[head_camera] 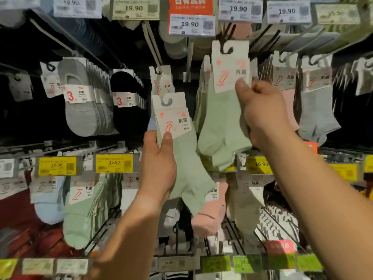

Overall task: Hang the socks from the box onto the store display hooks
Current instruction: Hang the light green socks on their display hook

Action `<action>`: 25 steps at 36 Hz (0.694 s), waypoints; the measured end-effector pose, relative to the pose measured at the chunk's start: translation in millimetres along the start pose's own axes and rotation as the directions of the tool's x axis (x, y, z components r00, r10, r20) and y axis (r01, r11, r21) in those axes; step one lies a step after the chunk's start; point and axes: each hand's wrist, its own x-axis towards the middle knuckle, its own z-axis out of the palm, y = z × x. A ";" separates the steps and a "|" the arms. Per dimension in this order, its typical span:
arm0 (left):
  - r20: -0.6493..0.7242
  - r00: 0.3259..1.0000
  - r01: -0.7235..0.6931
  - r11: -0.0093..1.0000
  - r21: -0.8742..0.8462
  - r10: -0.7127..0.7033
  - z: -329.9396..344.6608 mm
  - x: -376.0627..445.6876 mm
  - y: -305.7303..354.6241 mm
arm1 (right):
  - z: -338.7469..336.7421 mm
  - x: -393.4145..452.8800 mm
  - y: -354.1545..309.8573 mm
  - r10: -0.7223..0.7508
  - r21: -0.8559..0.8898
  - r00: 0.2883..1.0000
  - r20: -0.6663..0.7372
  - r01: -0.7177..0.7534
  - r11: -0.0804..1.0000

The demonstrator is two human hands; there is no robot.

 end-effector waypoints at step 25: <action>0.025 0.999 -0.045 0.999 0.028 0.045 -0.3 4.7 9.0 | 21.3 84.0 15.1 0.126 -0.517 0.987 -0.097 -0.158 0.841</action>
